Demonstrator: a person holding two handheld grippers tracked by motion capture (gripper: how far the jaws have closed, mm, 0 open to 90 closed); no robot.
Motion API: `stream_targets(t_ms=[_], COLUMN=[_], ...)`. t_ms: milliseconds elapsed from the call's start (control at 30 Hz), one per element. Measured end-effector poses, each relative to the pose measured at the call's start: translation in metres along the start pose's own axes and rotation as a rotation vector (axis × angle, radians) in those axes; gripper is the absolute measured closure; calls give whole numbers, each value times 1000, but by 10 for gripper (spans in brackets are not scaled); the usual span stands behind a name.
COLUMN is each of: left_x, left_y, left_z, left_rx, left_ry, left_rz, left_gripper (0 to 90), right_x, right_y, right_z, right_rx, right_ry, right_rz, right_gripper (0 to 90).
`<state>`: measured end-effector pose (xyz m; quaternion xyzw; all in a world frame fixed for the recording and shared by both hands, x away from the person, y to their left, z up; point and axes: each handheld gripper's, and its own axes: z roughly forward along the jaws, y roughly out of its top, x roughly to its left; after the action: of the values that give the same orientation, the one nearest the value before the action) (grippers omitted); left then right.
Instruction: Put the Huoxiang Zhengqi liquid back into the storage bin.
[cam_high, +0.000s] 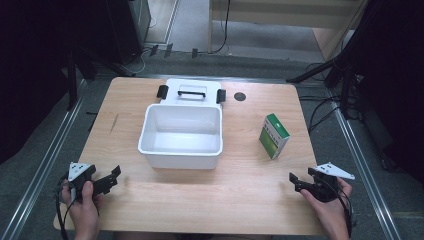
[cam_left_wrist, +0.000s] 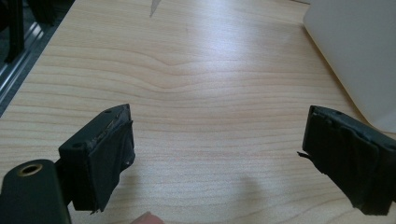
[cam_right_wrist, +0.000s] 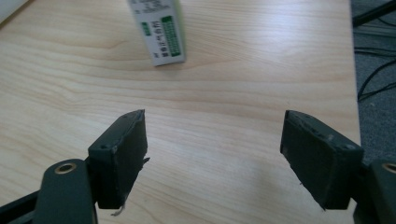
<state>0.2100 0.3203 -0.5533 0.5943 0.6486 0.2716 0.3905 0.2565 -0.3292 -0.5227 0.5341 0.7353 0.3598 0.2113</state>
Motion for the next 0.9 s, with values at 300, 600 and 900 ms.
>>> stream_targets(t_ms=[300,600,900], left_x=[0,1,1], left_y=[0,0,0], left_z=[0,0,0], left_rx=[2,3,5], left_ry=[3,-2,-4], left_rz=[5,-2,-8], left_gripper=[96,96,96], right_x=[16,42,53], right_y=[44,103,147], right_z=[4,10,19], right_rx=[236,410,539], right_ry=[26,-7,-68], right_rz=[-124,-210,-231], right_gripper=[221,183,165])
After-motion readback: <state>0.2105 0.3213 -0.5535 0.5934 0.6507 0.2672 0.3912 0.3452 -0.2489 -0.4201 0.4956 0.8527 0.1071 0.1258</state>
